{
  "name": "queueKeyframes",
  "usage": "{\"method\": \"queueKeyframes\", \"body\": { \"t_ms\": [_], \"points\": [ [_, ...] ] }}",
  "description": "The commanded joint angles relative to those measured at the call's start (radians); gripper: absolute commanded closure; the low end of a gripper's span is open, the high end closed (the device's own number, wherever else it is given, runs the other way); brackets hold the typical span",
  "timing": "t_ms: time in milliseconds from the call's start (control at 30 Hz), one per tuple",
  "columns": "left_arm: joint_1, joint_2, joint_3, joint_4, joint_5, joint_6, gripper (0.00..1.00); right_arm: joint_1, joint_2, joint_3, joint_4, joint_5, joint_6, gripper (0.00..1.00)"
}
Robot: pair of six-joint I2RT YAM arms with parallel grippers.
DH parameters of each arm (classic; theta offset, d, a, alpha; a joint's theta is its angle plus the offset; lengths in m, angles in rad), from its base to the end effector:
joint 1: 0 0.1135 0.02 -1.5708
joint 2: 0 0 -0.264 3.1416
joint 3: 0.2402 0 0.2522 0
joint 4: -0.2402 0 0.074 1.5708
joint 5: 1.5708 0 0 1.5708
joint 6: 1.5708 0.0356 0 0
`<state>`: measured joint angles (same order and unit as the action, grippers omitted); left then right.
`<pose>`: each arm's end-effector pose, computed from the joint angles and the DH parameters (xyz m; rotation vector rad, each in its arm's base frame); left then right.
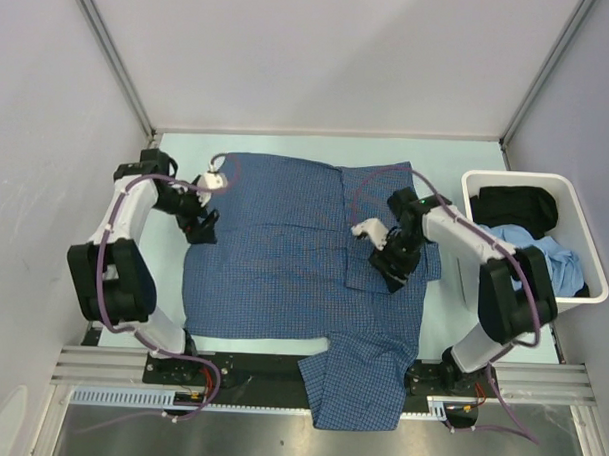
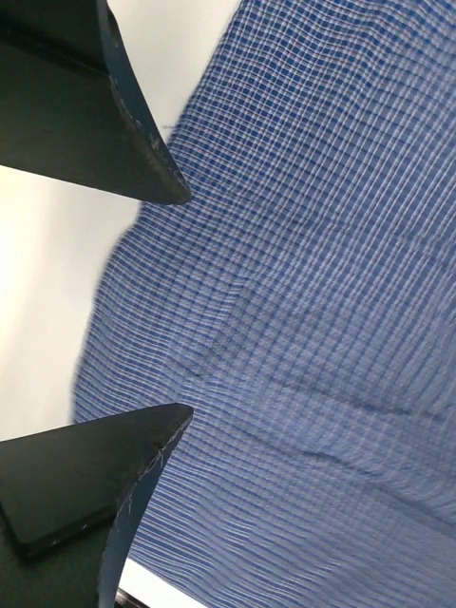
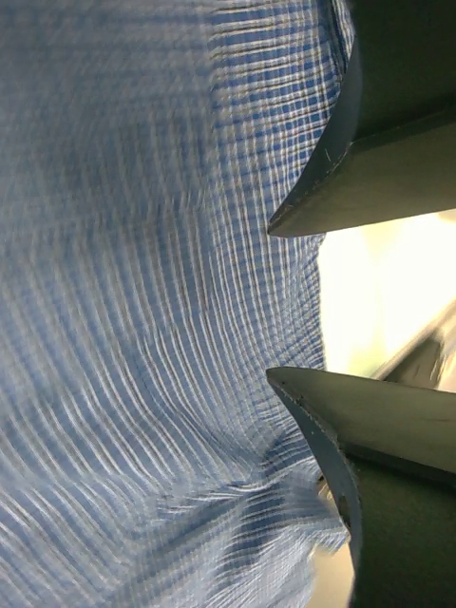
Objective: Fold and stack the long sleeve shirts
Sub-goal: Flatten the shirt out, then fold the shirt
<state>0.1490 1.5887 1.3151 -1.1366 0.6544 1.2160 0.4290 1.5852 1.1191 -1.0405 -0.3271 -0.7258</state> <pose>0.2931 0.0221 0.2681 1.3597 2.1648 -0.5433 0.2467 0.1254 0.2135 -1.6472 2.4995 0.4743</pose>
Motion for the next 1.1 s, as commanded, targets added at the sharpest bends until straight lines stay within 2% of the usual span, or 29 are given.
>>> {"method": "queueKeyframes", "body": {
  "t_ms": [0,67,167,267,367,467,633,733,767,867,1067],
  "points": [
    [0.024,0.017,0.036,0.142,0.151,-0.330,0.08,-0.166,0.082,0.061,0.022,-0.130,0.213,0.38],
    [0.029,-0.005,0.004,0.225,0.142,-0.400,0.07,-0.197,0.099,0.050,0.059,-0.194,0.268,0.39],
    [0.035,-0.035,-0.080,0.462,0.096,-0.608,0.05,-0.225,0.114,0.021,0.121,-0.262,0.391,0.42],
    [0.037,-0.035,-0.112,0.637,0.033,-0.761,0.05,-0.225,0.136,0.004,0.166,-0.296,0.431,0.43],
    [0.037,0.013,-0.099,0.766,-0.065,-0.889,0.05,-0.226,0.168,-0.008,0.189,-0.306,0.448,0.46],
    [0.038,0.106,-0.021,0.816,-0.127,-0.950,0.06,-0.233,0.211,0.001,0.207,-0.313,0.466,0.48],
    [0.018,0.290,0.157,0.871,-0.205,-0.958,0.07,-0.239,0.239,0.004,0.208,-0.311,0.474,0.54],
    [0.012,0.462,0.352,0.833,-0.259,-0.957,0.09,-0.240,0.234,0.008,0.186,-0.299,0.467,0.57],
    [0.012,0.512,0.466,0.795,-0.251,-0.954,0.10,-0.243,0.231,0.018,0.178,-0.297,0.462,0.57],
    [0.006,0.669,0.666,0.724,-0.178,-0.935,0.14,-0.246,0.207,0.030,0.146,-0.285,0.444,0.57],
    [-0.038,0.875,0.958,0.658,-0.179,-0.891,0.15,-0.254,0.191,0.021,0.126,-0.265,0.442,0.54]
  ]
}}
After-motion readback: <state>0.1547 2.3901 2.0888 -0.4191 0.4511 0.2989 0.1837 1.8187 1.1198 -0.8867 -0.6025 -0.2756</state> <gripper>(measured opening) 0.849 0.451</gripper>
